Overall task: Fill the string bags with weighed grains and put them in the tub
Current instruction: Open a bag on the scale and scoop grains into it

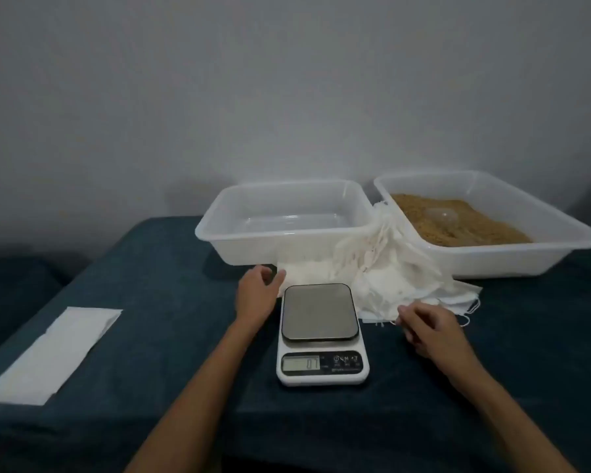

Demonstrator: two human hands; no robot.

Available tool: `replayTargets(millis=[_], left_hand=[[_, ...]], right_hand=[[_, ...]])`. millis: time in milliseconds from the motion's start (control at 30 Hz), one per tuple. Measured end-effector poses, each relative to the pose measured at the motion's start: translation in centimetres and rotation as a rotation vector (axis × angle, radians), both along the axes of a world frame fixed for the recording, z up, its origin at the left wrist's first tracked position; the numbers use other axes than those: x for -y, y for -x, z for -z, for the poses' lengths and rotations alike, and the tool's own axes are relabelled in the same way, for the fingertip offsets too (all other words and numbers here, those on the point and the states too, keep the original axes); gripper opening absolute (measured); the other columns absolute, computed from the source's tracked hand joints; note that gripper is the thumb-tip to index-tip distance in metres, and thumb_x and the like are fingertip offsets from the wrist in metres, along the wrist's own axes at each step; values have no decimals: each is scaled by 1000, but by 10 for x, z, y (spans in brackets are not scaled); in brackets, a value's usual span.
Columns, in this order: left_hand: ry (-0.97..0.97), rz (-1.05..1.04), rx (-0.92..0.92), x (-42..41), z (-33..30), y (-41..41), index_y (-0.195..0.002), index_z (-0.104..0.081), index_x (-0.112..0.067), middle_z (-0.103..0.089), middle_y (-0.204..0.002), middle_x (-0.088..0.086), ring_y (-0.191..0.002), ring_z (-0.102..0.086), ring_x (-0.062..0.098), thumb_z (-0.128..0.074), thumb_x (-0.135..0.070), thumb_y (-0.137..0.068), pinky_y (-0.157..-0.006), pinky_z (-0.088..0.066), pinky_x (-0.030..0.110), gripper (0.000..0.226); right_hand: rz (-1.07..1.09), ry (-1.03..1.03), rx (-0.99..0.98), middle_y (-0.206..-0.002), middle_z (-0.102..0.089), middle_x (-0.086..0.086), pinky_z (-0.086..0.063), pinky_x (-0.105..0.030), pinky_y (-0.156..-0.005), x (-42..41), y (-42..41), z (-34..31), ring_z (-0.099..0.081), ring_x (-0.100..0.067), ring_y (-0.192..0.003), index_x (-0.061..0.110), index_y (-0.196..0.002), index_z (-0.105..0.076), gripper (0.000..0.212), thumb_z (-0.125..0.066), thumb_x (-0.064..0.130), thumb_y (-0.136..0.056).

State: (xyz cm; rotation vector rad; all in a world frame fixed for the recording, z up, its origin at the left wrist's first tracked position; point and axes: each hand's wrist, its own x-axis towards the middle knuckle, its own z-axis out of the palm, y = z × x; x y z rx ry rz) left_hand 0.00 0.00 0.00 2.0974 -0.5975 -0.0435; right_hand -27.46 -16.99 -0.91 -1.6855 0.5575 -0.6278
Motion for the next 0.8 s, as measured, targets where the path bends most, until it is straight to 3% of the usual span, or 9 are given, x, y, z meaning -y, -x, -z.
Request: replayTargets(millis=[100, 267, 433, 533, 600, 667, 733, 800], left_hand=[[-13, -27, -30, 15, -7, -7, -100, -68, -11, -70, -102, 2, -97, -66, 22, -74, -40, -94, -86, -54, 36, 31], [113, -94, 15, 26, -14, -11, -84, -70, -12, -72, -90, 3, -89, -70, 25, -76, -12, -91, -82, -57, 39, 9], [396, -81, 111, 11, -29, 20, -94, -62, -13, -66, -88, 0, -78, -61, 14, -65, -11, -101, -68, -49, 17, 8], [561, -17, -34, -4, -42, 54, -98, -64, -10, -67, -80, 4, -64, -57, 14, -64, -12, -102, -58, -51, 25, 5], [669, 55, -190, -15, -48, 81, -96, -67, -6, -59, -65, 2, -52, -49, 11, -64, -10, -102, -46, -44, 23, 8], [733, 118, -350, -24, -52, 109, -100, -68, -4, -56, -63, 1, -51, -48, 10, -64, -11, -101, -42, -41, 21, 8], [754, 179, -488, -32, -54, 135, -104, -68, -5, -58, -63, 5, -50, -49, 11, -65, -13, -100, -42, -42, 21, 10], [737, 211, -563, -37, -52, 159, -104, -68, -5, -60, -64, 11, -48, -51, 15, -66, -15, -99, -42, -43, 23, 11]], right_hand=[[15, 22, -20, -58, -52, -5, -30, -22, -41, 2, 1, -1, -39, -11, -45, 16, -73, -66, 33, -59, 34, -100], [-12, -19, 4, -57, -53, -5, -30, -21, -41, 2, 0, 1, -38, -11, -44, 15, -73, -67, 33, -59, 33, -100], [-5, 19, -14, -56, -55, -3, -32, -20, -42, 1, -2, 3, -41, -11, -44, 16, -72, -66, 34, -59, 31, -101], [16, 84, -26, -57, -57, -1, -36, -20, -46, -5, 1, -5, -46, -10, -47, 20, -71, -66, 33, -60, 31, -101], [105, 167, 10, -63, -62, 0, -42, -19, -52, -14, 4, -14, -53, -8, -54, 23, -73, -67, 27, -62, 28, -100], [191, 232, 73, -75, -68, 6, -47, -19, -60, -28, 10, -26, -60, -6, -64, 25, -83, -71, 16, -65, 33, -96], [71, 129, 129, -84, -70, 12, -45, -23, -53, -48, 14, -41, -57, -9, -61, 31, -100, -73, 23, -68, 51, -90], [-157, -105, 126, -78, -66, 15, -36, -24, -43, -66, 15, -53, -46, -10, -52, 39, -110, -71, 38, -71, 62, -81]])
